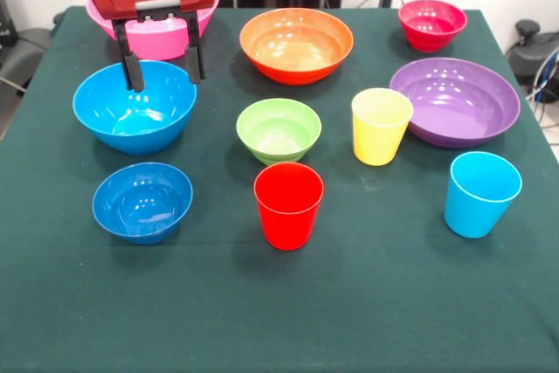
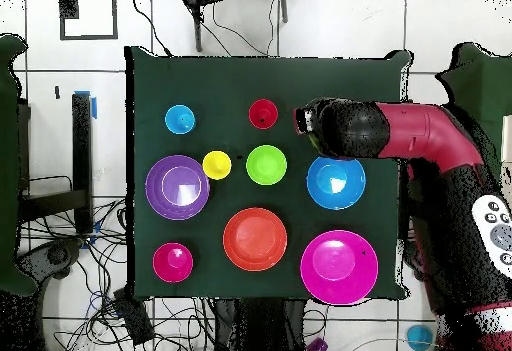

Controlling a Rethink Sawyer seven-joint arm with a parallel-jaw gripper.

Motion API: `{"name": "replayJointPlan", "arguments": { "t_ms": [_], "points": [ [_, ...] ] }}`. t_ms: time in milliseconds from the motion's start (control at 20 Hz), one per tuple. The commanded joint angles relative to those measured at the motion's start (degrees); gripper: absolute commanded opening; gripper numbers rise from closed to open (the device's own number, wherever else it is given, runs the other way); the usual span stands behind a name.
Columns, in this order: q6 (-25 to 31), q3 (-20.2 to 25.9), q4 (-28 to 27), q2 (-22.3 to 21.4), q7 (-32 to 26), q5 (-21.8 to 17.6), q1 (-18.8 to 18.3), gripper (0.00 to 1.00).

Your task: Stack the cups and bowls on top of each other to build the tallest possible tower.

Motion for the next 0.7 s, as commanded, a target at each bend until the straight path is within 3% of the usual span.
{"name": "replayJointPlan", "arguments": {
  "t_ms": [50, 500, 700],
  "points": [
    [8.4, 1.8, -2.2, 2.4, -18.4, -5.0, 0.9, 1.00],
    [17.7, -0.7, -4.1, 3.2, -16.2, -4.9, 2.4, 1.00],
    [17.9, -0.5, -3.0, 3.1, -15.7, -5.7, 1.9, 1.00]
  ]
}}
